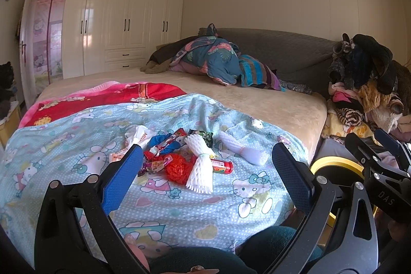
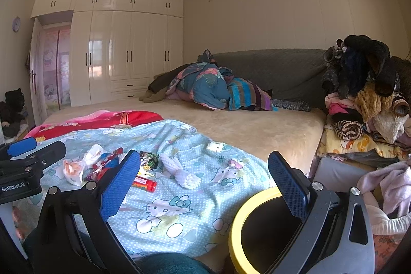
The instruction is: Collect trash
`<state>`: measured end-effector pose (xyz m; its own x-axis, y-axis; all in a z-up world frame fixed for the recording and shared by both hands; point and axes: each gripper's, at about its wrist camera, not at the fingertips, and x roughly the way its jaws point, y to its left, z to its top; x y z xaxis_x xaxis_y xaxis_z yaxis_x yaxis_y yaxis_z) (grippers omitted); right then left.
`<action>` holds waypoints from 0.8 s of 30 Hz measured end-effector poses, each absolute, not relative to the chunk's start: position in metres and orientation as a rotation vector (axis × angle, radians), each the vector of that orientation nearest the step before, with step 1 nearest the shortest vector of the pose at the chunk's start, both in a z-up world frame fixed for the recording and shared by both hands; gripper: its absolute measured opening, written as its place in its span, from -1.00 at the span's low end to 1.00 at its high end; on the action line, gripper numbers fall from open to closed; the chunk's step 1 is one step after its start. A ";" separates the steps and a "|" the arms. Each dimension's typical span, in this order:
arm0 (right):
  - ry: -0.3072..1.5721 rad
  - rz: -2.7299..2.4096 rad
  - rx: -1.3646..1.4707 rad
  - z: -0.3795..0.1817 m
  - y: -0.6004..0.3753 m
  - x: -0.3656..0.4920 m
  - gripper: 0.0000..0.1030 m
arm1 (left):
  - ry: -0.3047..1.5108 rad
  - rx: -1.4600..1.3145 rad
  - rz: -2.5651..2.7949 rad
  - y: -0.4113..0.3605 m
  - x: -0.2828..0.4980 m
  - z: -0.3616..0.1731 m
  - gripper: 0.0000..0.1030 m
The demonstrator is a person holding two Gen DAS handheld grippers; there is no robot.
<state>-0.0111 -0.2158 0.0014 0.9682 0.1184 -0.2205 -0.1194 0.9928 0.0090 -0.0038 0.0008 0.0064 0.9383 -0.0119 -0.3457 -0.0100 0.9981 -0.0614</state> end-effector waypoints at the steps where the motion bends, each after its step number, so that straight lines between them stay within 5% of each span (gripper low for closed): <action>1: 0.222 0.120 -0.005 0.002 -0.216 -0.011 0.88 | 0.353 -0.061 -0.001 0.001 -0.004 0.007 0.80; 24: 0.262 0.167 0.017 -0.005 -0.216 -0.001 0.88 | 0.396 -0.116 -0.023 0.011 0.003 0.008 0.80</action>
